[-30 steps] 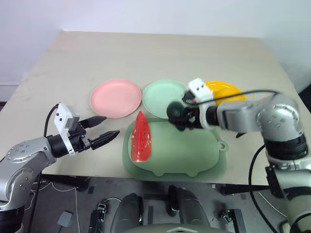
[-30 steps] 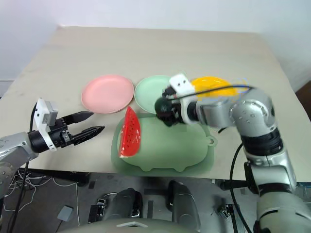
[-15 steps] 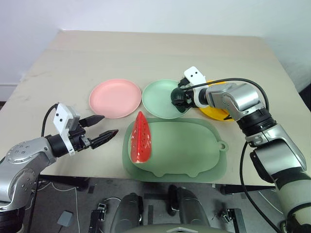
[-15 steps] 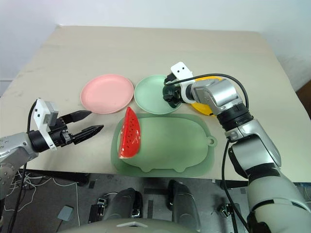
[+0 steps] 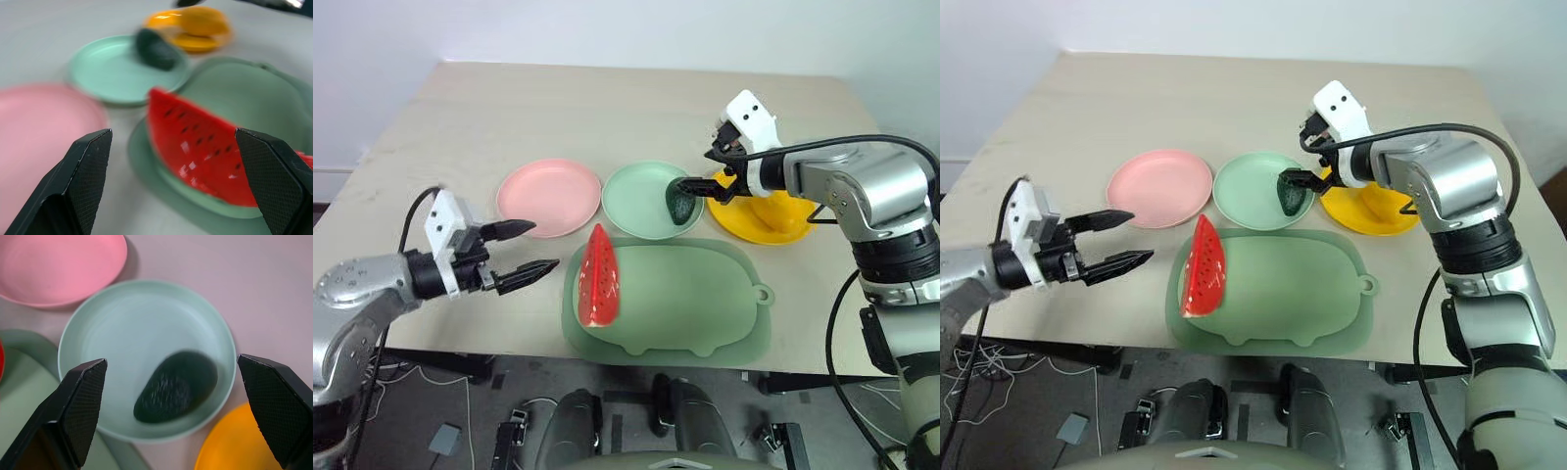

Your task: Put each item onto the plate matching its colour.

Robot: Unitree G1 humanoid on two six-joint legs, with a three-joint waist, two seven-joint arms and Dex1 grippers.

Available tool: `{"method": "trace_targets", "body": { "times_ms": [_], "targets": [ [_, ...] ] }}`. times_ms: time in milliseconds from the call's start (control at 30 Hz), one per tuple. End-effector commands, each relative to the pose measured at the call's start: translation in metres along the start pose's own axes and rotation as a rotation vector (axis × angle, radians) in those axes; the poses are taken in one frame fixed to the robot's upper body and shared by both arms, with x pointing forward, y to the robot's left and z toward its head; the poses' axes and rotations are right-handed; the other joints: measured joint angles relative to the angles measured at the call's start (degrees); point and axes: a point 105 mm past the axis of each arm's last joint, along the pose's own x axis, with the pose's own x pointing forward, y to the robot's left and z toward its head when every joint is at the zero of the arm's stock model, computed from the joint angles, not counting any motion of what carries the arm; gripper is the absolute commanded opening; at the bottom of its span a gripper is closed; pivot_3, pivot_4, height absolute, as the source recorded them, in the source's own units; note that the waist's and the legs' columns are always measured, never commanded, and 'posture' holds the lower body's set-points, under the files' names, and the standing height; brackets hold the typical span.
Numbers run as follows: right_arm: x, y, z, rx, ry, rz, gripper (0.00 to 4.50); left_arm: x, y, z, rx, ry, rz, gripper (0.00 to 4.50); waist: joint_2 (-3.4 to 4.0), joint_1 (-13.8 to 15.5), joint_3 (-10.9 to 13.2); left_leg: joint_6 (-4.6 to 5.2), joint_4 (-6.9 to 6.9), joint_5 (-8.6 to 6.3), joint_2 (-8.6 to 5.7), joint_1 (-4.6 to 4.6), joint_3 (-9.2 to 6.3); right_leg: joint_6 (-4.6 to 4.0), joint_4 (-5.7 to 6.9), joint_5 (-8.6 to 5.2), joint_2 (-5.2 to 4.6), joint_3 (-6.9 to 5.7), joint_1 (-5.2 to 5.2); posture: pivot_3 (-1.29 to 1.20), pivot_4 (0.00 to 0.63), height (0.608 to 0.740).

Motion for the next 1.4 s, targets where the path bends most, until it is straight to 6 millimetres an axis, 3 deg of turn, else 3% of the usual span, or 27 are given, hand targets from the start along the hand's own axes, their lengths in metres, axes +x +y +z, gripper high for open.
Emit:
{"method": "trace_targets", "body": {
  "times_ms": [33, 200, 233, 367, 500, 700, 867, 1100, 1300, 1400],
  "targets": [
    [-0.010, -0.006, 0.013, 0.006, -0.065, -0.052, 4.48, 0.012, 0.007, 0.014, 0.056, 0.003, -0.114, 4.21, 0.00, 0.0, 0.0, -0.01, 0.00, 0.00, 0.00, 0.01, 0.01, -0.01, 0.03, 0.00, 0.01, 0.00, 0.00, 0.00, 0.150, 0.740],
    [-0.009, -0.006, 0.010, 0.038, -0.079, -0.095, 4.48, 0.033, 0.034, 0.017, -0.001, 0.119, -0.017, 4.21, 0.00, -0.5, 0.0, -0.05, -0.05, 0.03, 0.00, -0.04, 0.08, 0.02, 0.04, 0.01, 0.03, 0.05, -0.06, 0.00, 0.150, 0.740],
    [-0.010, -0.007, 0.007, 0.050, -0.079, -0.114, 4.48, 0.037, 0.036, 0.025, -0.093, 0.109, 0.010, 4.21, 0.00, -0.6, 0.0, -0.08, -0.05, 0.05, 0.00, -0.04, 0.06, 0.02, 0.04, 0.01, 0.02, 0.05, -0.05, 0.00, 0.150, 0.740],
    [-0.011, -0.010, -0.004, 0.096, -0.075, -0.156, 4.48, 0.047, 0.017, 0.052, -0.220, 0.090, -0.032, 4.21, -0.04, -0.3, 0.0, -0.15, -0.04, 0.08, 0.00, -0.19, -0.07, 0.10, 0.03, 0.04, -0.01, 0.02, -0.06, 0.00, 0.150, 0.740],
    [-0.010, -0.008, -0.006, 0.115, -0.081, -0.160, 4.48, 0.058, 0.001, 0.051, -0.254, 0.189, -0.020, 4.21, -0.03, -0.3, 0.0, -0.18, -0.05, 0.10, -0.04, -0.19, -0.06, 0.19, 0.00, 0.04, -0.06, 0.09, -0.07, 0.00, 0.150, 0.740],
    [-0.004, -0.005, -0.009, 0.129, -0.083, -0.152, 4.48, 0.067, 0.000, 0.026, -0.291, 0.379, 0.097, 4.21, -0.04, -0.5, 0.0, -0.20, -0.03, 0.12, -0.07, 0.04, -0.08, 0.18, 0.04, 0.04, -0.04, 0.17, 0.04, 0.00, 0.150, 0.740],
    [0.002, -0.002, -0.011, 0.139, -0.083, -0.145, 4.48, 0.064, 0.002, 0.013, -0.359, 0.410, 0.127, 4.21, -0.04, -1.3, 0.0, -0.37, -0.03, 0.22, -0.04, 0.09, -0.13, 0.15, 0.14, 0.05, -0.03, 0.19, 0.04, 0.00, 0.150, 0.740],
    [0.007, 0.004, -0.005, 0.149, -0.108, -0.125, 4.48, 0.084, -0.017, -0.014, -0.427, 0.460, 0.115, 4.21, -0.05, -1.2, 0.0, -0.43, 0.00, 0.25, -0.06, 0.05, -0.10, 0.16, 0.11, 0.06, -0.10, 0.24, 0.05, 0.00, 0.150, 0.740],
    [0.009, 0.007, -0.003, 0.152, -0.118, -0.118, 4.48, 0.090, -0.013, -0.049, -0.454, 0.572, 0.273, 4.21, -0.05, -1.2, 0.0, -0.43, 0.01, 0.25, -0.10, 0.11, -0.10, 0.16, 0.12, 0.06, -0.10, 0.23, 0.09, 0.00, 0.150, 0.740],
    [0.009, 0.008, -0.004, 0.159, -0.118, -0.121, 4.50, 0.093, -0.009, -0.054, -0.513, 0.553, 0.329, 3.69, -0.02, -1.2, 0.0, -0.43, 0.02, 0.25, -0.10, 0.17, -0.11, 0.15, 0.12, 0.06, -0.09, 0.22, 0.18, 0.00, 0.150, 0.740]
  ]
}}
